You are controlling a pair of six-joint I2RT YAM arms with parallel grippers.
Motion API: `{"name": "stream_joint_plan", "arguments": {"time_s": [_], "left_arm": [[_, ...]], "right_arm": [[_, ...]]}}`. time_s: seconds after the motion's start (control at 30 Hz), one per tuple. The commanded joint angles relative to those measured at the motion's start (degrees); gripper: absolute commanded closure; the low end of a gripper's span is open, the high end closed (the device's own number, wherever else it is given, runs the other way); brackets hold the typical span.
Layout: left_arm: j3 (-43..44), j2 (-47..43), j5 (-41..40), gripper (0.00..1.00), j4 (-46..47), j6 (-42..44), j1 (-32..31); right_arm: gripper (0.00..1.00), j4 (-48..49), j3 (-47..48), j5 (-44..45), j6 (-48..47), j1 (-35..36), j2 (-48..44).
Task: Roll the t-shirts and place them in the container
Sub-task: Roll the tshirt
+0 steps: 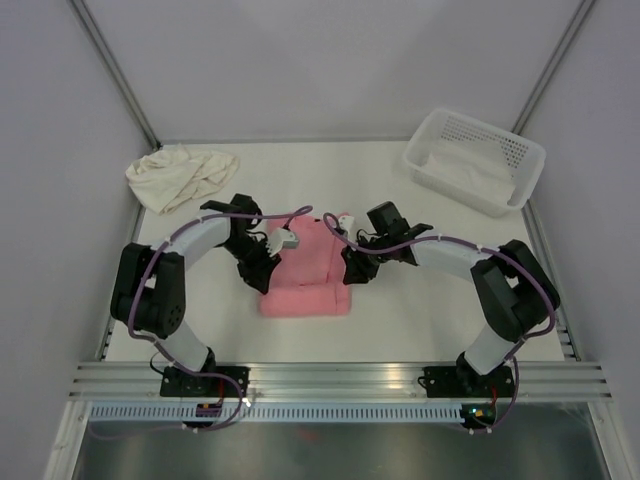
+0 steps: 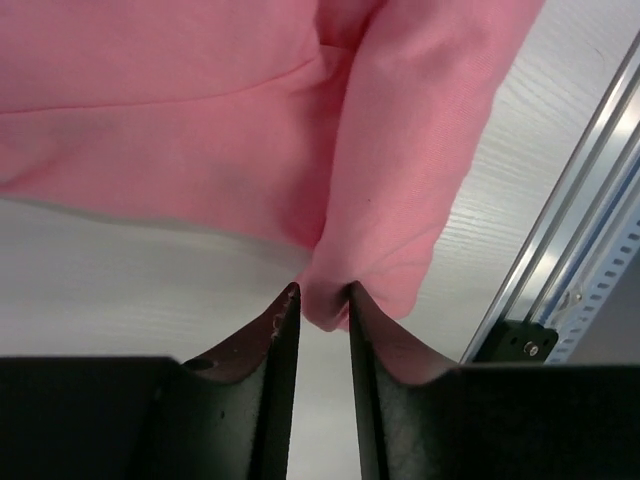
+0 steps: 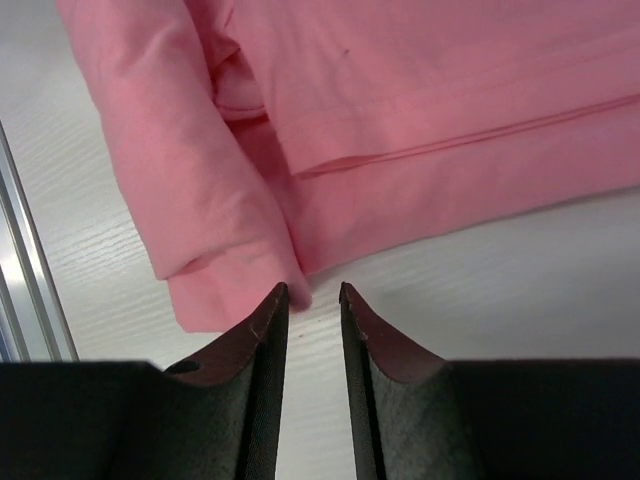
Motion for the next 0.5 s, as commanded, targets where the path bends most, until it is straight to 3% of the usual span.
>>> {"name": "stream_joint_plan", "arguments": {"time_s": [0.0, 0.23, 0.47], "left_arm": [[4.7, 2.7, -1.5, 0.66, 2.3, -5.1, 0.4], [8.7, 7.2, -9.9, 0.64, 4.7, -14.7, 0.7], [7.9, -1.2, -9.8, 0.53, 7.9, -18.6, 1.8]], "right_arm": [[0.66, 4.9, -1.2, 1.0, 5.0, -1.4, -4.3], [0.66, 5.3, -2.2, 5.0, 12.9, -1.5, -6.9], [0.64, 4.8, -5.1, 14.1, 24.0, -1.5, -14.5]]}}
